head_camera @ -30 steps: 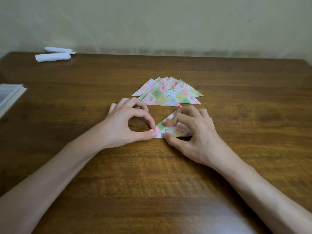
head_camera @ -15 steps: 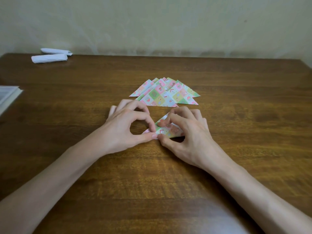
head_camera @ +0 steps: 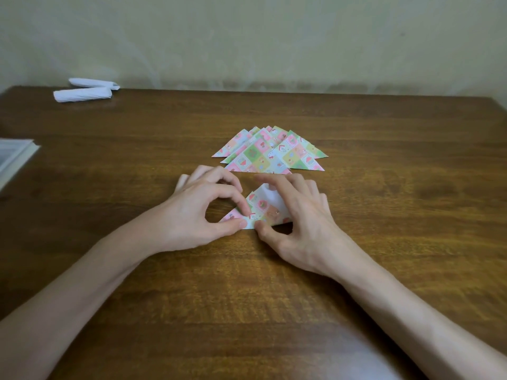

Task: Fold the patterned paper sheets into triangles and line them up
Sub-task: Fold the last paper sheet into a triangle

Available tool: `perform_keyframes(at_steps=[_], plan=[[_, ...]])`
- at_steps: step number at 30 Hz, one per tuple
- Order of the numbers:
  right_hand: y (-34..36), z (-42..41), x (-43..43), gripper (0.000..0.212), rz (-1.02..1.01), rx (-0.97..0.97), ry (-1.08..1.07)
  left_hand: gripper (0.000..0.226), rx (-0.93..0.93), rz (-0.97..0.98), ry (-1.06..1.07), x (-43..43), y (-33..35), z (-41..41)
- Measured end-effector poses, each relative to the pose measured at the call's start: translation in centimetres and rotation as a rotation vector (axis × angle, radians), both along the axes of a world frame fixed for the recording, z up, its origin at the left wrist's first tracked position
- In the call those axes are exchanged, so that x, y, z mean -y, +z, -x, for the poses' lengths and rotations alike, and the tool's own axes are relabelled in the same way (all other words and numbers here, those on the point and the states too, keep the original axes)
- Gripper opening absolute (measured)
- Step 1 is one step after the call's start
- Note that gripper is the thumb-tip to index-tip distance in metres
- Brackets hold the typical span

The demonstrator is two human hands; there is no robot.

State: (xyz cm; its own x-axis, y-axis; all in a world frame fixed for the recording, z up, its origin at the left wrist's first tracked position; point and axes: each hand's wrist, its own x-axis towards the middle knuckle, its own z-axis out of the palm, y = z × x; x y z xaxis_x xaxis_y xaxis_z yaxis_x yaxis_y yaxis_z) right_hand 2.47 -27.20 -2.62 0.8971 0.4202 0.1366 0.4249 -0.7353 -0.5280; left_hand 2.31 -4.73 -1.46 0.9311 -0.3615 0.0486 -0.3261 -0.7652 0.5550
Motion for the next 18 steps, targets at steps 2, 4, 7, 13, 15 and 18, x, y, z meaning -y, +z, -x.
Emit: perform_keyframes(at_steps=[2,4,7,13,15,18], plan=[[-0.1,0.1,-0.2,0.065,0.004,0.02,-0.008,0.029,0.062,0.038,0.053,0.7,-0.6,0.1],[-0.4,0.2,-0.2,0.066,0.01,0.033,-0.026,0.024,0.085,0.06,0.083,1.3,-0.8,0.2],[-0.5,0.1,0.0,0.063,-0.07,-0.007,-0.048,0.014,0.046,0.06,0.071,1.3,-0.6,0.0],[-0.4,0.2,0.4,0.068,-0.012,0.029,-0.032,0.012,0.027,0.066,0.056,1.2,-0.5,0.1],[-0.2,0.1,0.9,0.071,-0.015,0.033,-0.077,0.011,0.024,0.068,0.063,1.2,-0.5,0.0],[0.0,0.0,1.6,0.069,-0.009,0.025,-0.061,0.01,0.006,0.056,0.064,1.2,-0.4,0.0]])
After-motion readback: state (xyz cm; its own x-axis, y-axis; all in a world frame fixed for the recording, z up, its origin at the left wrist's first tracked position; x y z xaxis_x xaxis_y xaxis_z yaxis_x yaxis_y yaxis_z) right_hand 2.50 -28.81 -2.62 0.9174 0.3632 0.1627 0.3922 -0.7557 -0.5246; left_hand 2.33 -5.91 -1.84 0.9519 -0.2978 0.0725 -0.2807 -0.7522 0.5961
